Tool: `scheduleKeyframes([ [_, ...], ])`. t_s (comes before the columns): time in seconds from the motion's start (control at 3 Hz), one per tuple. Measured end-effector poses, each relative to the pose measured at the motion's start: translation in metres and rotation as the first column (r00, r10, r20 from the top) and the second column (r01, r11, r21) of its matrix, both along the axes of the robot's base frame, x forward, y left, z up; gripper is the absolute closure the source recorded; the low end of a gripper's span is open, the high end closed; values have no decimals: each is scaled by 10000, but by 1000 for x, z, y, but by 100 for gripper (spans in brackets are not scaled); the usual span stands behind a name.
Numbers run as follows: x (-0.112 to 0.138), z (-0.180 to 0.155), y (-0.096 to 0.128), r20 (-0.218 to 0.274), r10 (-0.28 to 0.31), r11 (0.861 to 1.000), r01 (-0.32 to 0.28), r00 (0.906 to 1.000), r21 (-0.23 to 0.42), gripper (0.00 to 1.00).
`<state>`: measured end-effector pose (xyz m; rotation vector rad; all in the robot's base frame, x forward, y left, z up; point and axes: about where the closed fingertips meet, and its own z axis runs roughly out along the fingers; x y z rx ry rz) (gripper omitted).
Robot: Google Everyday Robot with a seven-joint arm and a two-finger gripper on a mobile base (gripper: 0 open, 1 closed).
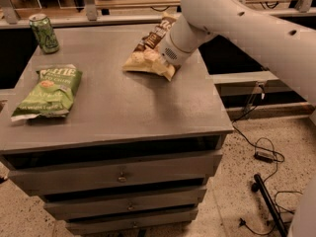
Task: Move brown chip bag near green jalapeno chip bag
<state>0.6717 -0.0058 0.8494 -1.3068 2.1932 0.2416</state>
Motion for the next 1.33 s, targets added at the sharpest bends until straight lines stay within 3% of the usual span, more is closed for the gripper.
scheduleKeyframes([
  [1.33, 0, 0, 0, 6, 4, 10000, -4, 10000, 0, 100],
])
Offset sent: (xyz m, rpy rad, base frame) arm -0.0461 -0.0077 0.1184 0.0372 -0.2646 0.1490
